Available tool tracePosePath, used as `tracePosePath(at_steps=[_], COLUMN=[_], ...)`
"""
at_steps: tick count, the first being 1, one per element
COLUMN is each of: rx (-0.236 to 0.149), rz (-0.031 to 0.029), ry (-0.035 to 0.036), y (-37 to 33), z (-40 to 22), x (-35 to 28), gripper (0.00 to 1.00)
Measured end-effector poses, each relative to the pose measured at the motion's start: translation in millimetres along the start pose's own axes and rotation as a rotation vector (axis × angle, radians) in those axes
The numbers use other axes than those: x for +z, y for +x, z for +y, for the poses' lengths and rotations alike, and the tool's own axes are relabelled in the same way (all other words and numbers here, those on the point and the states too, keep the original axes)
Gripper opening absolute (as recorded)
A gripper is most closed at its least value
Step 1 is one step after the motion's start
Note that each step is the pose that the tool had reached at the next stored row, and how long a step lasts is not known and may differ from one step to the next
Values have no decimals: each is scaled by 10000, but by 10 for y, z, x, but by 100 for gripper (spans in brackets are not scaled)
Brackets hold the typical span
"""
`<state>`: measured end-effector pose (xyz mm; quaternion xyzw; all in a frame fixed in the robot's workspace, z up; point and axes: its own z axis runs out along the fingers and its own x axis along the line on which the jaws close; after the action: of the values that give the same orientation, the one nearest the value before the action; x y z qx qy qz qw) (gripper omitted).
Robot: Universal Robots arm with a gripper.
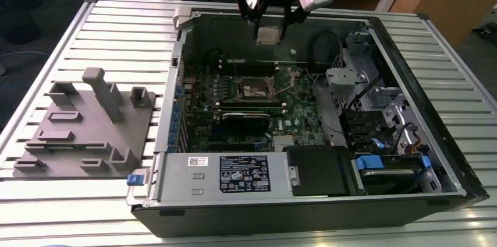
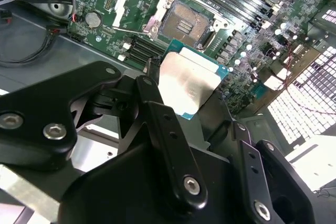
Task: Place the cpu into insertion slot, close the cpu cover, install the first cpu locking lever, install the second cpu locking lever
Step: 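Place the cpu into insertion slot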
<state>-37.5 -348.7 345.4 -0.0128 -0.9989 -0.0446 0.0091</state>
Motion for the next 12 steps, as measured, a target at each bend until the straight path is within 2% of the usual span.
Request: tracePosePath(at_steps=[12], rx=[0], rz=[0], ry=[1], y=[-1], z=[-3], x=[37], gripper=[54])
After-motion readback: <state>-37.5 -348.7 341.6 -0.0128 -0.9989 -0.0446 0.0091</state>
